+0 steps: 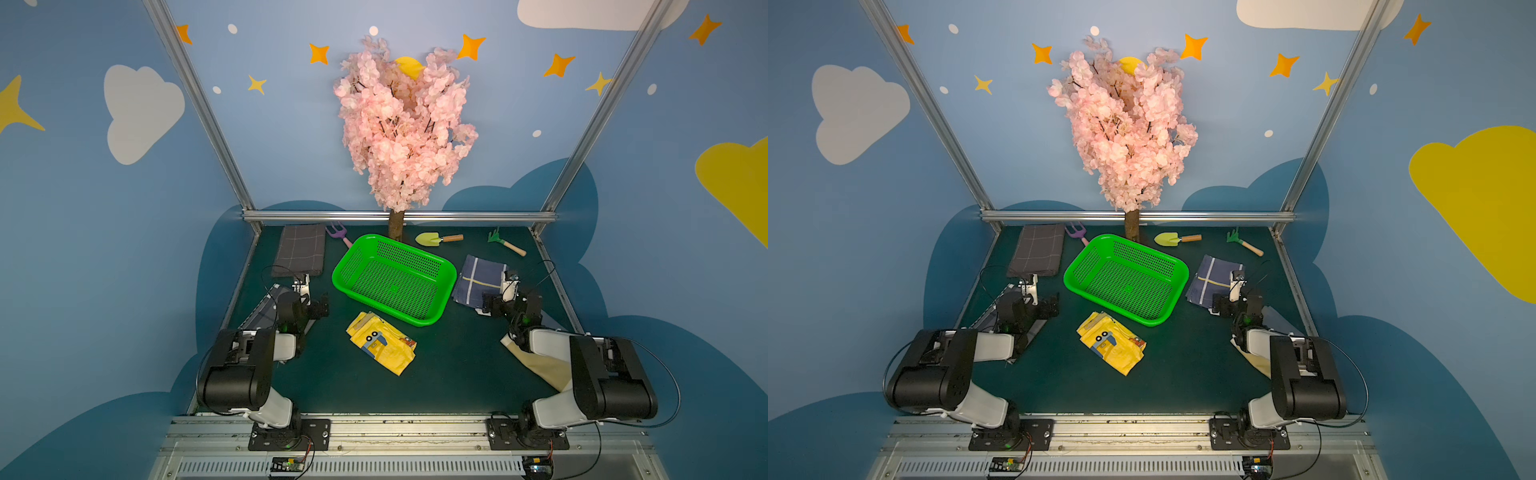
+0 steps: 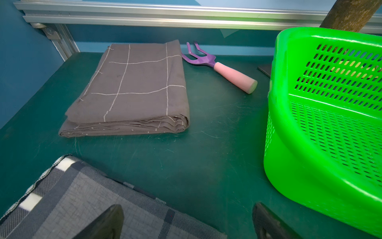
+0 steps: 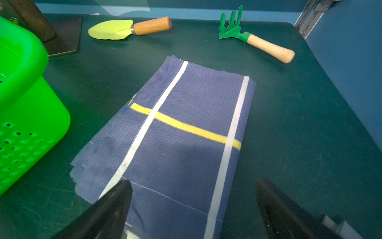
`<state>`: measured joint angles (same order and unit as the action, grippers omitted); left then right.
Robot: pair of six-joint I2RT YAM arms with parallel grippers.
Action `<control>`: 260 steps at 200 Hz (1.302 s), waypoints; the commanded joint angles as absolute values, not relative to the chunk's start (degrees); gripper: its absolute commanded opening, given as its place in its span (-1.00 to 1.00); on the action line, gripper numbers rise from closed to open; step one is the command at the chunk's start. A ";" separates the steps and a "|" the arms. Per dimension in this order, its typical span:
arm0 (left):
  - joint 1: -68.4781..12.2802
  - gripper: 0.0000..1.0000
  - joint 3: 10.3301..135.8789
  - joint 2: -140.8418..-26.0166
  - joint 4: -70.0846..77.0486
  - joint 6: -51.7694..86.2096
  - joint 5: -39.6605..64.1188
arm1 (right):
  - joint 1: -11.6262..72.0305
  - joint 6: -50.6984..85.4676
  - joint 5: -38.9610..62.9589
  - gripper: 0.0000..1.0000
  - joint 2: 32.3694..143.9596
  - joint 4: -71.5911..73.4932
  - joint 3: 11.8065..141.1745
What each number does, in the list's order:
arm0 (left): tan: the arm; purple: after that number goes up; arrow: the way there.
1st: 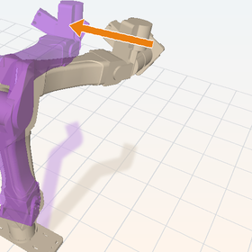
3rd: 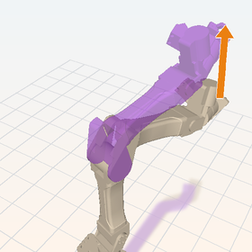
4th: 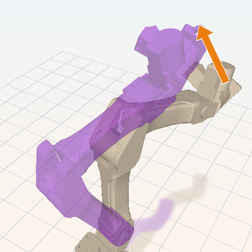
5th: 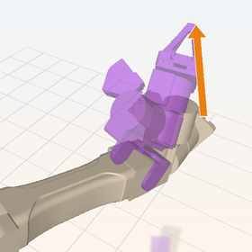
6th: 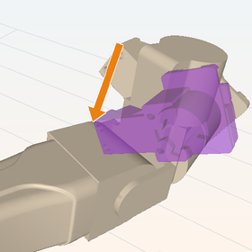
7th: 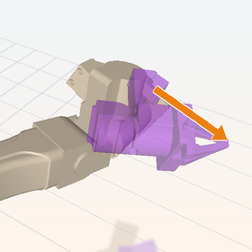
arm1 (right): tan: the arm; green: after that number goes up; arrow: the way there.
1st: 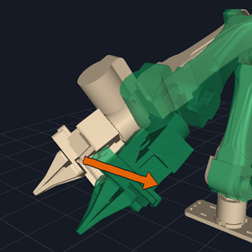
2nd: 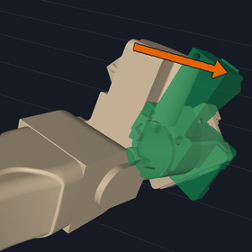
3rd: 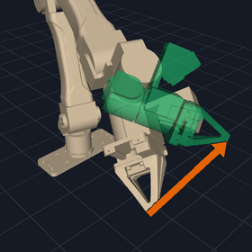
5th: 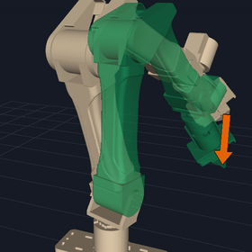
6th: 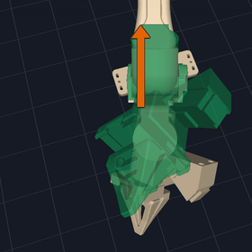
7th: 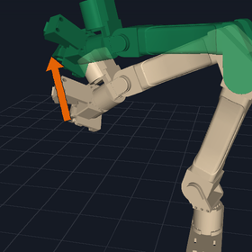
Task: Put the folded pillowcase in the basket
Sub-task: Move the pillowcase to the center of the board.
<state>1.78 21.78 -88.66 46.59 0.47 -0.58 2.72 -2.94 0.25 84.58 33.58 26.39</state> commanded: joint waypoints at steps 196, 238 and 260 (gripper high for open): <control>-6.59 0.99 47.89 -54.27 -34.08 16.43 10.29 | 20.51 29.64 19.67 0.96 42.42 -32.60 42.36; -6.68 1.00 49.77 -58.93 -43.24 14.96 14.37 | 38.21 45.20 13.40 0.96 46.07 -34.10 36.53; -6.73 0.99 49.92 -63.92 -44.15 14.86 16.84 | 47.67 52.38 8.14 0.96 51.12 -26.68 31.80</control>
<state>-6.55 48.75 -60.01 -39.07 15.57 12.88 40.32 40.86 14.24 46.24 -30.68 36.51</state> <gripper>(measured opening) 0.994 0.981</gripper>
